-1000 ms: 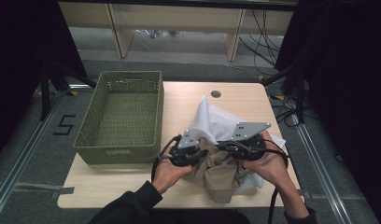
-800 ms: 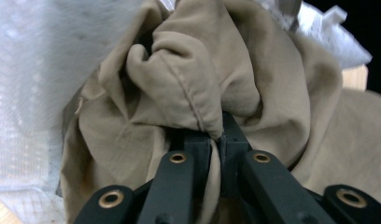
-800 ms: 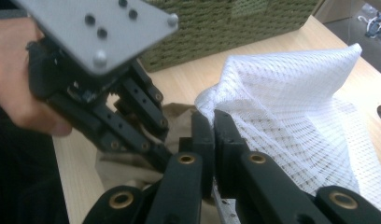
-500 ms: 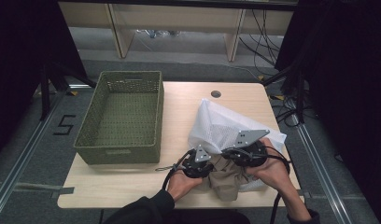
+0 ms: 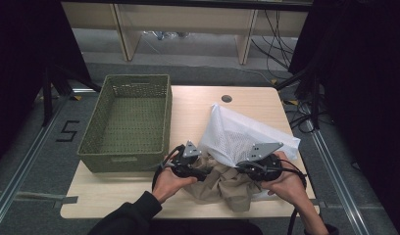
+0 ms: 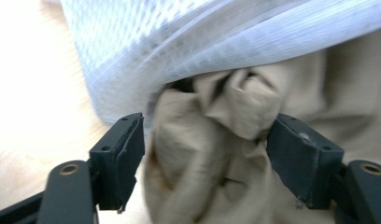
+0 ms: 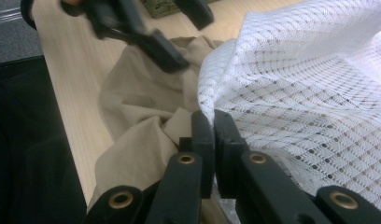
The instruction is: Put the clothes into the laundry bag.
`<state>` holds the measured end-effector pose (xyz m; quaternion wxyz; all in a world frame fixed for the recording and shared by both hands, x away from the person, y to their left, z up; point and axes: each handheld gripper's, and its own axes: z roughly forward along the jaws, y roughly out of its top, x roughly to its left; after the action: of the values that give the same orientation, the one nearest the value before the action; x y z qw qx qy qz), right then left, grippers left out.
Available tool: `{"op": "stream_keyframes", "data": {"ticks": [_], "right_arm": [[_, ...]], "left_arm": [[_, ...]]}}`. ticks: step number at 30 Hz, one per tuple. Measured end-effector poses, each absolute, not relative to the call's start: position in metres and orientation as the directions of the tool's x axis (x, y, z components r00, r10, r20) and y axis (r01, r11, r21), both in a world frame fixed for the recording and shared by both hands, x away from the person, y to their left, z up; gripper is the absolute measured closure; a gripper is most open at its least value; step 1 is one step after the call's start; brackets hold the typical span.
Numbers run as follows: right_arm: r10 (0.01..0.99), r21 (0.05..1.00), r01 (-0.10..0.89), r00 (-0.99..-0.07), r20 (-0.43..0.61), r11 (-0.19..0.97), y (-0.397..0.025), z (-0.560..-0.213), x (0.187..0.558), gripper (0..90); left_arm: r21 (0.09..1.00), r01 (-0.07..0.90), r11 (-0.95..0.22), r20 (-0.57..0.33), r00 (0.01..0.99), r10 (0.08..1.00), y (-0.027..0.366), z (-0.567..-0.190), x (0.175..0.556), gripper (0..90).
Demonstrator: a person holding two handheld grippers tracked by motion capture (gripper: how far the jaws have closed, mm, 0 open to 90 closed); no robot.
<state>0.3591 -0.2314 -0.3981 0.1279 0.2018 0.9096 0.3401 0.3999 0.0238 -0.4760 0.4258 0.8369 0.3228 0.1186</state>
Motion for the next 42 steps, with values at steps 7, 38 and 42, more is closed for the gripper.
{"op": "stream_keyframes", "data": {"ticks": [7, 38, 42], "right_arm": [[0.466, 0.668, 0.298, -0.881, -0.083, 0.682, -0.230, -0.401, 0.361, 89.4], [0.427, 0.580, 0.319, -0.903, -0.055, 0.750, -0.226, -0.442, 0.348, 89.3], [0.442, 0.569, 0.342, -0.896, -0.043, 0.748, -0.228, -0.445, 0.349, 89.3]], "left_arm": [[0.761, 0.436, -0.480, -0.134, 0.830, 0.541, 0.003, -0.496, 0.402, 69.1], [0.793, 0.476, -0.381, -0.188, 0.785, 0.590, 0.017, -0.498, 0.388, 65.7], [0.787, 0.417, -0.455, -0.141, 0.839, 0.525, -0.008, -0.507, 0.381, 79.8]]}}
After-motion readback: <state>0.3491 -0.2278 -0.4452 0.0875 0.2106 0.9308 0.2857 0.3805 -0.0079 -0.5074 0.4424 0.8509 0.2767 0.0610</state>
